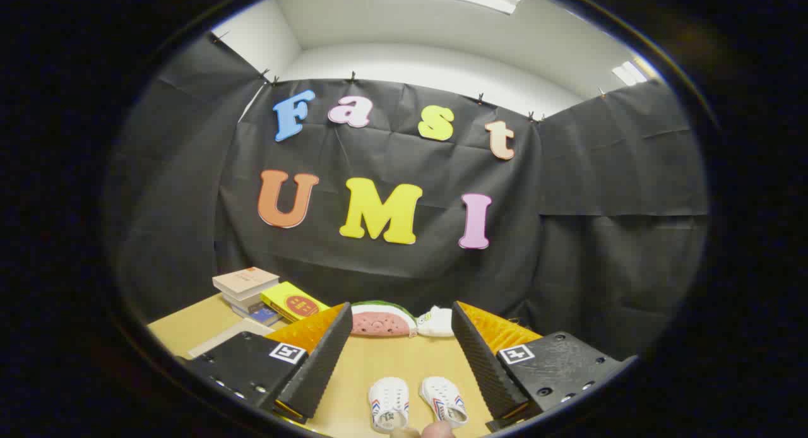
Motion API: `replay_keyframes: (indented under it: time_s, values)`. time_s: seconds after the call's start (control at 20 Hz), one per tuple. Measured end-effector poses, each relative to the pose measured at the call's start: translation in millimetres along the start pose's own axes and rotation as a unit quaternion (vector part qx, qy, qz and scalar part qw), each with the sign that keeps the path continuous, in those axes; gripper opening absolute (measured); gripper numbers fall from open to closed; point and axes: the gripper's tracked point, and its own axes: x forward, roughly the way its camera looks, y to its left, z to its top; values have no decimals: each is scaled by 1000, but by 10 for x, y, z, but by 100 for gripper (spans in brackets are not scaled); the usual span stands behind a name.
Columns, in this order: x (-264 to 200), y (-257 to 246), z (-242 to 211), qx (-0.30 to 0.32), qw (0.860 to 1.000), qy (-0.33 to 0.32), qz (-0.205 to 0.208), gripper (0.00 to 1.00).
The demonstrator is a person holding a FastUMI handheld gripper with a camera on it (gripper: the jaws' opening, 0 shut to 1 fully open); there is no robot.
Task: Open the storage box then place both shoes into the box .Put the left shoe in first, then the right shoe, with the right side of both shoes facing outward in a uniform manner.
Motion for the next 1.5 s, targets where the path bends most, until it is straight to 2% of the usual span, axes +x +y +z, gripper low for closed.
replay_keyframes:
  time_s: [0.5, 0.8, 1.0, 1.25, 1.5]
  values:
    - [49, 87, 79, 35, 999, 5, 28, 95]
    - [46, 7, 154, 31, 999, -2, 15, 95]
    - [-5, 120, 192, 22, 999, -2, 37, 95]
    - [17, 179, 193, 14, 999, -2, 45, 95]
    - [50, 223, 81, 33, 997, 10, 64, 95]
